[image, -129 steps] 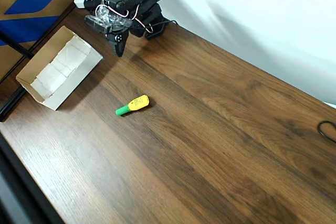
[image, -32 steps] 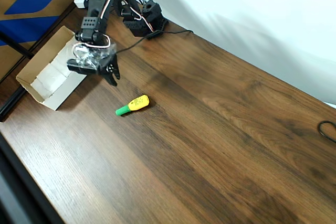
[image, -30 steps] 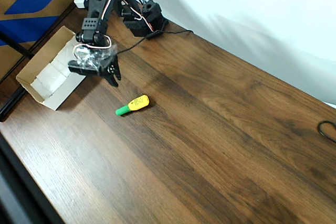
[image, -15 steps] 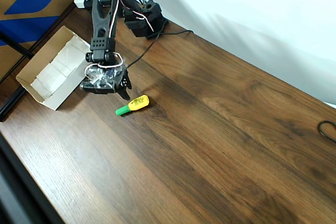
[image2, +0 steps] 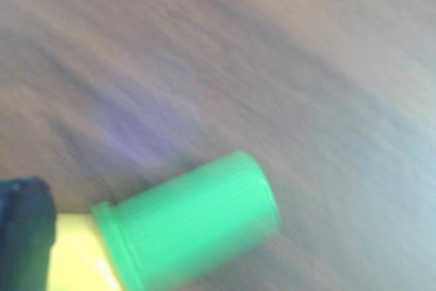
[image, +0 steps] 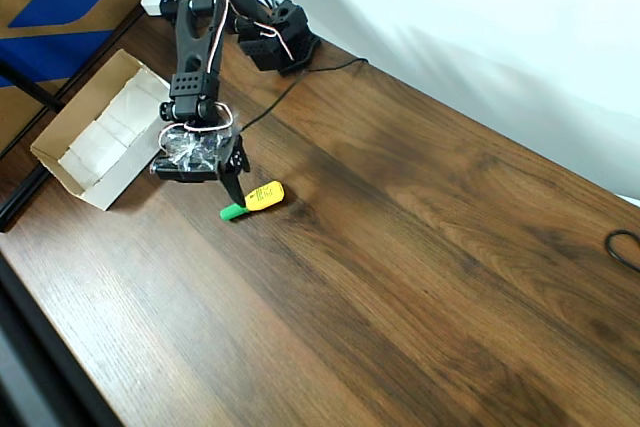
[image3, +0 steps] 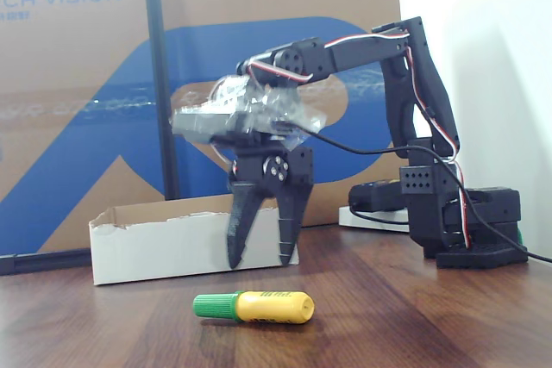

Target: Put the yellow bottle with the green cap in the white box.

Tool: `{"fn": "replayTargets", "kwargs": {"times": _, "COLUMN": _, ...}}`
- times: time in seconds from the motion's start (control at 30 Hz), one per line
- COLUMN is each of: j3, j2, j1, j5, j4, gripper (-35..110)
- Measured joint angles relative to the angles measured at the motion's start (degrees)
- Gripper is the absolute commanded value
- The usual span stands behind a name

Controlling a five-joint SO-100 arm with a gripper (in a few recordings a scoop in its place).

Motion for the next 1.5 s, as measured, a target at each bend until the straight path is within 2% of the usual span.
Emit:
{"fn": "replayTargets", "kwargs": {"times": 0.73, "j3": -5.4, "j2": -12.3, "j1": -0.1, "j5": 3.2, "j4": 1.1, "gripper": 29}}
{"fn": "replayTargets", "kwargs": {"times": 0.93, "j3": -5.4, "j2": -12.5, "j1": -0.1, "j5": 2.7, "j4": 1.1, "gripper": 19}}
{"fn": "replayTargets", "kwargs": {"times": 1.1, "j3": -5.3, "j2": -12.5, "j1": -0.1, "j5": 1.2, "j4": 1.1, "gripper": 0}}
{"fn": "replayTargets", "kwargs": {"times": 1.5, "j3": -4.2, "j2": -12.2, "j1": 1.7, "j5": 1.3, "j4": 0.4, "gripper": 0}}
